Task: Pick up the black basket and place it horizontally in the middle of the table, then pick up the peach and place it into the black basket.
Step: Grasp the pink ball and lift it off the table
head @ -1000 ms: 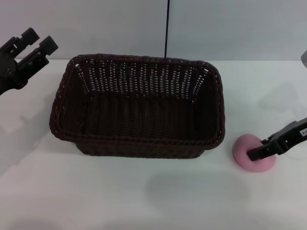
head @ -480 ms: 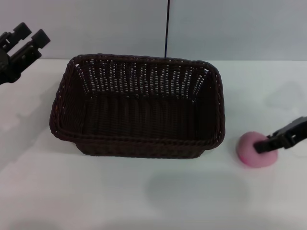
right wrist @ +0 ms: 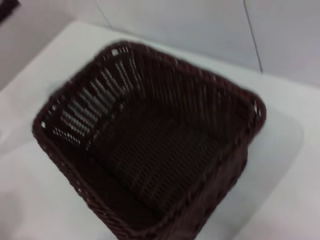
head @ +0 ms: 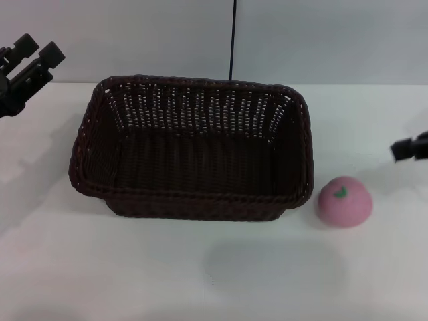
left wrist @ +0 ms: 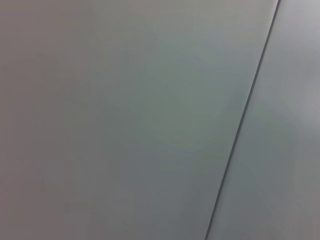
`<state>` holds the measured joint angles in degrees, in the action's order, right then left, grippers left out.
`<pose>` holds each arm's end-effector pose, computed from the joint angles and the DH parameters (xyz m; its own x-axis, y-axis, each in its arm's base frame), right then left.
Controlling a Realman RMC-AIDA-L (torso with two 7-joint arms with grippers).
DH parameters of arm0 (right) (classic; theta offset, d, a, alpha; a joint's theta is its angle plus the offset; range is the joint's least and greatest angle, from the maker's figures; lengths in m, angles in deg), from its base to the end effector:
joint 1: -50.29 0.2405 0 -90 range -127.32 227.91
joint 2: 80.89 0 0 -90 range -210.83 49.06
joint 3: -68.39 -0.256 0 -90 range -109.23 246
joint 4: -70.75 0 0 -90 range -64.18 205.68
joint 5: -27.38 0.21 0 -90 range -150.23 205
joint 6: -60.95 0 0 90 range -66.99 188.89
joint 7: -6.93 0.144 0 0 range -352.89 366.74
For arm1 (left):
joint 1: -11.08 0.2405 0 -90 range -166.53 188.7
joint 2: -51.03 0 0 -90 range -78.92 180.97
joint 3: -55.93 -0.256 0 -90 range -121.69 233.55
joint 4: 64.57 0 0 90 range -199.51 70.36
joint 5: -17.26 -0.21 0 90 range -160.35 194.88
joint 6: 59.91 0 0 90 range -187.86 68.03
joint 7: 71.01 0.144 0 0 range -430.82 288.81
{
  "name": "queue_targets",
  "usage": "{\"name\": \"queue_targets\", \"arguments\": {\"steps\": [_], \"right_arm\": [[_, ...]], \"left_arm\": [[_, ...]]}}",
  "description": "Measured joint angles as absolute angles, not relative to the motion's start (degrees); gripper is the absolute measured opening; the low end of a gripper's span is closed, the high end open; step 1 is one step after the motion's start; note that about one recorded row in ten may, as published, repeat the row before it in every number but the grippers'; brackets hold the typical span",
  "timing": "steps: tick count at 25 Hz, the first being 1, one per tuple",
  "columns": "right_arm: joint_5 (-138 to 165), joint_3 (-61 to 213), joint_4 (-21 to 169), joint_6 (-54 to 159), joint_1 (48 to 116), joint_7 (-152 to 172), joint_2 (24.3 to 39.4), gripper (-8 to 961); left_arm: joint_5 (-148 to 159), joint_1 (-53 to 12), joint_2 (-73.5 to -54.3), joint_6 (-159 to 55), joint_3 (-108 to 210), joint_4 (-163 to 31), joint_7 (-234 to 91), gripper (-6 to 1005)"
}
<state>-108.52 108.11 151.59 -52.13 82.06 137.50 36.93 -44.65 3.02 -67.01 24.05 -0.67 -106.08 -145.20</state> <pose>0.2165 0.3201 0.1065 0.6811 -0.7176 -0.1454 -0.7312 -0.6566 -0.1850 -0.3010 0.2812 0.0659 0.4126 0.0968 0.9057 0.7242 -0.6379 -0.2618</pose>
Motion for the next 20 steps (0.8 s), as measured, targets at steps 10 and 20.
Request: {"name": "queue_targets", "arguments": {"steps": [10,20], "right_arm": [[-105.82,113.39,157.75,-53.71,82.87,142.32,37.22,18],[-114.91,116.88,149.25,-50.79,85.00,143.28,37.23,71]], "left_arm": [[-44.77,2.87,-67.01,24.29,-0.66,-105.53,-144.78,712],[-44.79,3.33,-66.93,24.19,-0.59,-105.50,-144.68,712]]}}
